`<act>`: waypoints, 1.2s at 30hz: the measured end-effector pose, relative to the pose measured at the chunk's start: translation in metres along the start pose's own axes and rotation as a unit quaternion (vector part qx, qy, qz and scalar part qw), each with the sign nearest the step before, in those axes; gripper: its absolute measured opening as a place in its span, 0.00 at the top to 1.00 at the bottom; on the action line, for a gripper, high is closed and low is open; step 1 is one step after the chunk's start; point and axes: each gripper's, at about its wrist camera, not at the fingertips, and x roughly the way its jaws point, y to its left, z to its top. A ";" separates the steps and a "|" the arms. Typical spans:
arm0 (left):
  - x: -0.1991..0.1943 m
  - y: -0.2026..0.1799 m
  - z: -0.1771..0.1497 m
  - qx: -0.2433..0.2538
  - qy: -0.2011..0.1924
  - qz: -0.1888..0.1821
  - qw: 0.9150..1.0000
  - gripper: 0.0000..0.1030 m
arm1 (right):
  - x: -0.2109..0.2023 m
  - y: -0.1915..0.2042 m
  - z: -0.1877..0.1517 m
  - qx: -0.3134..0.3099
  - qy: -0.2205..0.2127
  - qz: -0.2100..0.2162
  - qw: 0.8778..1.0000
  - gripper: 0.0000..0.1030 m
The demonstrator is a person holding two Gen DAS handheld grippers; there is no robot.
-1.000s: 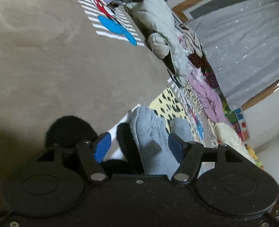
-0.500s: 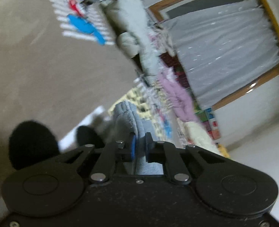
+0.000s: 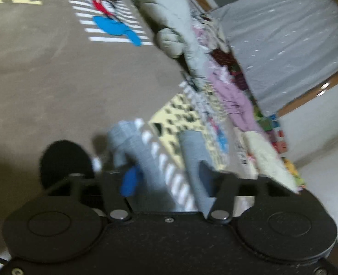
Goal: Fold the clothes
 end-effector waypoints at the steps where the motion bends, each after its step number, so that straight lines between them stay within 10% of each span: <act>1: 0.000 0.004 0.000 -0.003 0.005 0.003 1.000 0.43 | 0.004 -0.006 -0.003 0.013 0.012 -0.012 1.000 0.88; 5: -0.008 0.017 0.006 -0.018 0.002 0.006 1.000 0.43 | 0.003 -0.008 -0.021 0.010 0.010 -0.032 0.999 0.73; 7: -0.012 0.021 0.007 -0.019 0.004 0.011 1.000 0.43 | -0.002 -0.007 -0.029 0.016 -0.006 -0.030 0.999 0.46; 15: -0.015 0.020 -0.009 0.040 0.024 0.041 0.998 0.44 | 0.000 0.018 -0.036 -0.053 -0.048 -0.055 0.996 0.46; 18: -0.009 0.020 -0.015 0.069 0.029 0.050 0.996 0.79 | 0.012 0.017 -0.039 -0.073 -0.050 -0.071 0.994 0.50; 20: -0.008 0.021 -0.018 0.079 0.030 0.048 0.995 0.93 | 0.017 0.018 -0.044 -0.084 -0.047 -0.062 0.993 0.78; 21: -0.009 0.020 -0.018 0.080 0.026 0.042 0.996 0.93 | 0.015 0.019 -0.045 -0.085 -0.047 -0.056 0.994 0.93; 26: -0.050 0.005 -0.009 0.087 -0.006 -0.040 0.995 0.94 | -0.019 0.034 -0.038 -0.078 -0.068 -0.013 0.995 0.93; 30: -0.045 0.027 -0.020 0.107 0.035 0.017 0.994 0.94 | -0.053 0.041 -0.030 -0.103 -0.072 -0.017 0.992 0.98; 32: -0.034 0.038 -0.030 0.137 0.060 0.073 0.986 0.76 | -0.058 0.033 -0.030 -0.103 -0.057 -0.041 0.992 0.98; 36: -0.041 0.049 -0.027 0.108 0.041 0.057 0.992 0.56 | -0.042 0.012 -0.040 -0.071 -0.033 -0.080 0.994 0.90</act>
